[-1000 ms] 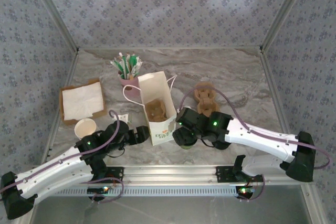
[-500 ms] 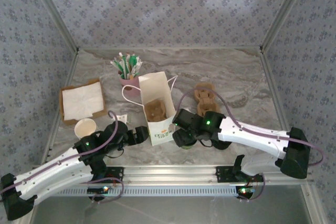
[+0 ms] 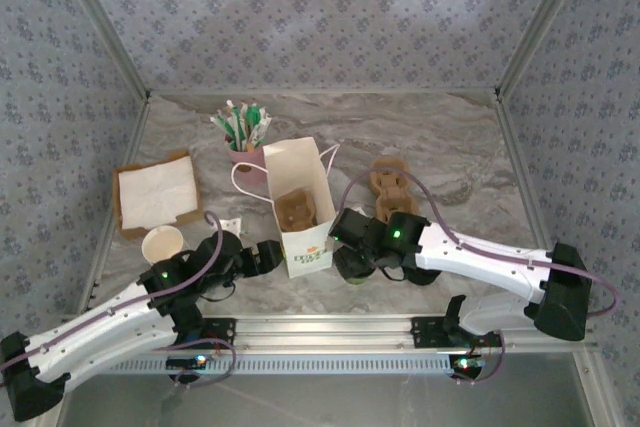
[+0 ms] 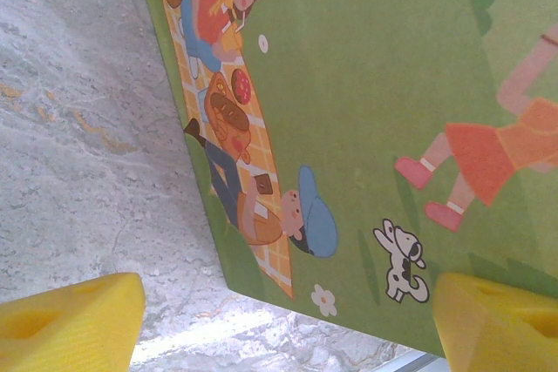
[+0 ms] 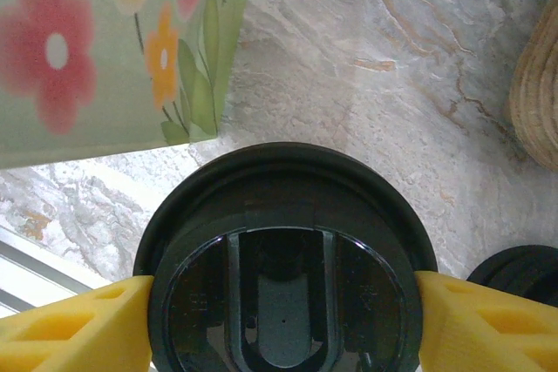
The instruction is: Pack the takeout coffee
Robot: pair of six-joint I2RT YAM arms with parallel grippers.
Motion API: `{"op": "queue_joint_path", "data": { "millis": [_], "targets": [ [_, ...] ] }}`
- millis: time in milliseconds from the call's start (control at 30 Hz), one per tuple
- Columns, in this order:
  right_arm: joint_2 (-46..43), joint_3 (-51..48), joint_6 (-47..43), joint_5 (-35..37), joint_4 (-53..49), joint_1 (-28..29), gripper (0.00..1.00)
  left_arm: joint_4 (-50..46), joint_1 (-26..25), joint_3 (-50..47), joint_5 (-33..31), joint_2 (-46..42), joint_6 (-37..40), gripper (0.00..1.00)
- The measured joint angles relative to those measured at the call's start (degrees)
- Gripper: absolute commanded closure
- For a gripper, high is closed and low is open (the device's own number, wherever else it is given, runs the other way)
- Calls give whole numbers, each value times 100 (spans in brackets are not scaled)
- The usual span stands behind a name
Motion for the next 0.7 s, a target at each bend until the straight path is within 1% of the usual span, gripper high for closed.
{"op": "queue_joint_path", "data": {
  "millis": [267,500,700],
  "targets": [
    [-258,-4,459,260,-553,0,27,-4,0,0,0,-17,0,14],
    [-564,-109,922,428,-1003,-9,24,-24,0,0,0,-37,0,14],
    [-699,-208,1279,446,-1274,-76,15,-26,0,0,0,-37,2,14]
  ]
}}
